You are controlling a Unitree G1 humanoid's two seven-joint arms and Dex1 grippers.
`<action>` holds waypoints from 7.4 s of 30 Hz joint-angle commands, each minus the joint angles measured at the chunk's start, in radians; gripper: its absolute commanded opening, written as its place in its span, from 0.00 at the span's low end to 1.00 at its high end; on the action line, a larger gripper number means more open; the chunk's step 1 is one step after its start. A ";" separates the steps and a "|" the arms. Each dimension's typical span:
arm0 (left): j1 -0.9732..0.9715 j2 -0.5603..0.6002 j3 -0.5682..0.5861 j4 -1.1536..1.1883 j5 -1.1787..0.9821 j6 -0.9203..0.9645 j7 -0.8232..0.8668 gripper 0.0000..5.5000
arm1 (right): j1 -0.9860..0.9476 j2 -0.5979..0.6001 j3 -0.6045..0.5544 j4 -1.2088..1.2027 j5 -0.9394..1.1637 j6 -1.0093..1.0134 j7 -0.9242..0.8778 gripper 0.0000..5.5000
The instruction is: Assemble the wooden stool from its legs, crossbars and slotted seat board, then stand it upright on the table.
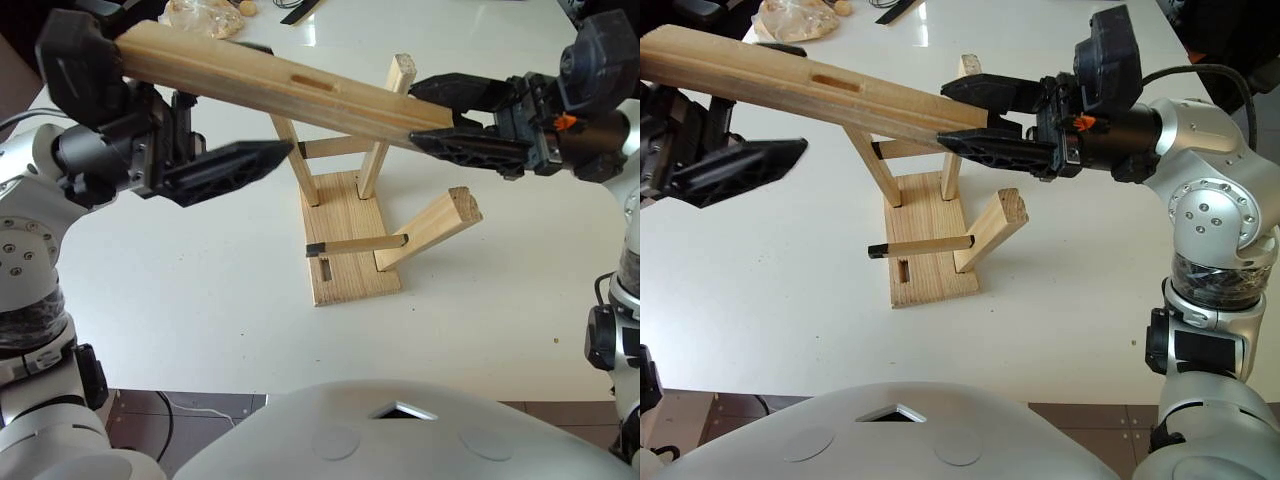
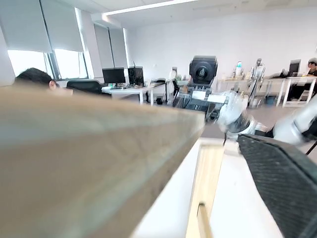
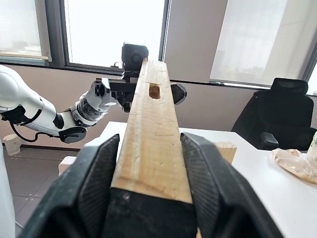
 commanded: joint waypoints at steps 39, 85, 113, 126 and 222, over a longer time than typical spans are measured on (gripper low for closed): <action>-0.064 -0.149 0.027 -0.032 -0.278 0.013 0.197 0.40 | -0.099 0.154 0.047 0.038 0.052 0.002 -0.034 0.37; 0.555 -0.044 0.149 -0.130 0.447 -0.263 -0.309 0.37 | -0.025 -0.013 -0.125 0.123 -0.088 -0.041 -0.080 0.57; 0.667 -0.104 -0.137 -0.106 0.693 -0.513 -0.334 0.37 | -0.023 -0.025 -0.046 0.172 -0.196 -0.123 0.052 0.57; 0.637 -0.023 -0.235 -0.076 0.792 -0.522 -0.331 0.37 | 0.012 0.000 -0.010 0.124 -0.215 -0.138 0.031 0.57; 0.306 -0.023 -0.440 -0.040 0.953 -0.220 0.053 0.37 | 0.006 0.401 0.003 -0.067 -0.074 -0.214 -0.654 0.57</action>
